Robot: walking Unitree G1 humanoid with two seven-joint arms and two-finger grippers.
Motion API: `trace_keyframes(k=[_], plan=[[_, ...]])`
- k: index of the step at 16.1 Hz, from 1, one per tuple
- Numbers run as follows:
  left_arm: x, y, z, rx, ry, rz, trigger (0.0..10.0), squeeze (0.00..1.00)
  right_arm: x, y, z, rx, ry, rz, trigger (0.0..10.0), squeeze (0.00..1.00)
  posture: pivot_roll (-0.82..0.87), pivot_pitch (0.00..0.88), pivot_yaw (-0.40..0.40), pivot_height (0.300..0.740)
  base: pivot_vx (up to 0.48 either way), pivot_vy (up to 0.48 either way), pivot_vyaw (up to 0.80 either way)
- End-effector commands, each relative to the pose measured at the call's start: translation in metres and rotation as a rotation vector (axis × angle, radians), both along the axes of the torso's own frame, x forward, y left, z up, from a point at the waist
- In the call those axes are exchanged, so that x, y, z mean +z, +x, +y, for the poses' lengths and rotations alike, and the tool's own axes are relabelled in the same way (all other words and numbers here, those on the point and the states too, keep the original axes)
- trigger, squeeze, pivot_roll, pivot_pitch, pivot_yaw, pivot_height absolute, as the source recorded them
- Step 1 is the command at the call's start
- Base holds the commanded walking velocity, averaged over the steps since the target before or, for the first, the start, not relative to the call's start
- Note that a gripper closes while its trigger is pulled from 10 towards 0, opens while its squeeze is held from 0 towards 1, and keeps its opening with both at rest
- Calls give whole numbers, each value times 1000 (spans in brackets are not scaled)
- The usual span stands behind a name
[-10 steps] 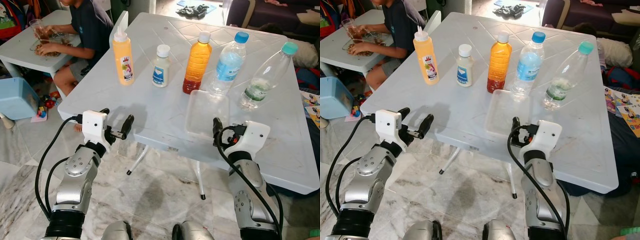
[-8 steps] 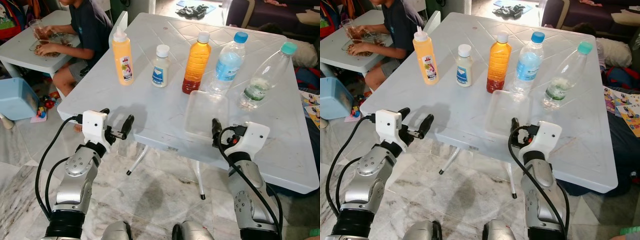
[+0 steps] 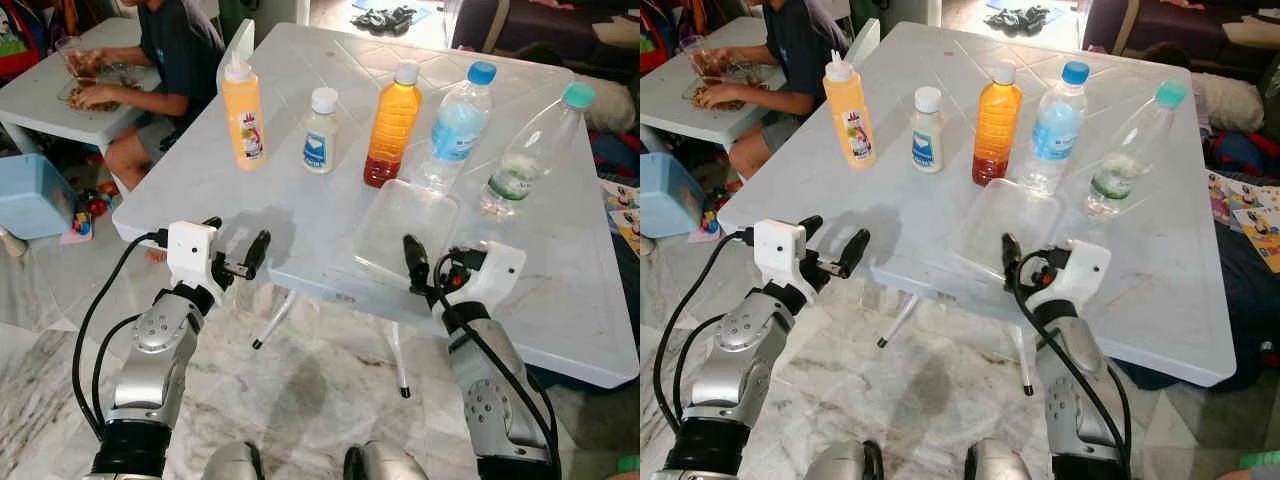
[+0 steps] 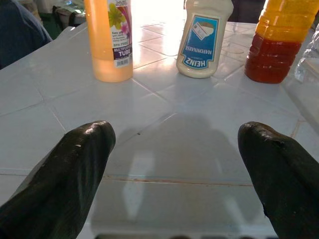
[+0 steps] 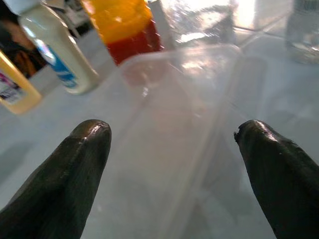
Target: Restocking fridge
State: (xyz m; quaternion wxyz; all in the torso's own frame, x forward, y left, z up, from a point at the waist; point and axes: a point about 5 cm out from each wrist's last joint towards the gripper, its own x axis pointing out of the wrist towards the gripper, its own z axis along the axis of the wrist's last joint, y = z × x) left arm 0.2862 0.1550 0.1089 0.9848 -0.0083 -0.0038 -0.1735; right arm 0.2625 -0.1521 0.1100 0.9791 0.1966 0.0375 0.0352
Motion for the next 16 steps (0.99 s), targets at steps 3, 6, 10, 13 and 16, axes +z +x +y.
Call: trace_keyframes(k=[3, 6, 10, 13, 16], plan=[[4, 1, -2, -11, 13, -16, 10000, 0, -2, -2, 4, 25, 28, 30, 10000, 0, -62, 107, -9, 740, 0, 0, 0], [5, 2, -2, -12, 15, -18, 10000, 0, -5, -6, 12, 92, 104, 56, 0, 0, -62, 108, -10, 740, 0, 0, 0], [5, 2, -3, -12, 14, -18, 10000, 0, -5, -6, 13, 106, 119, 63, 0, 0, -63, 110, -11, 740, 0, 0, 0], [5, 3, -4, -15, 12, -18, 10000, 0, -6, -5, 9, 79, 134, 74, 0, 0, -66, 109, -9, 740, 0, 0, 0], [5, 3, -6, -19, 10, -17, 10000, 0, -6, -3, 1, 20, 106, 76, 0, 0, -67, 108, -9, 740, 0, 0, 0]])
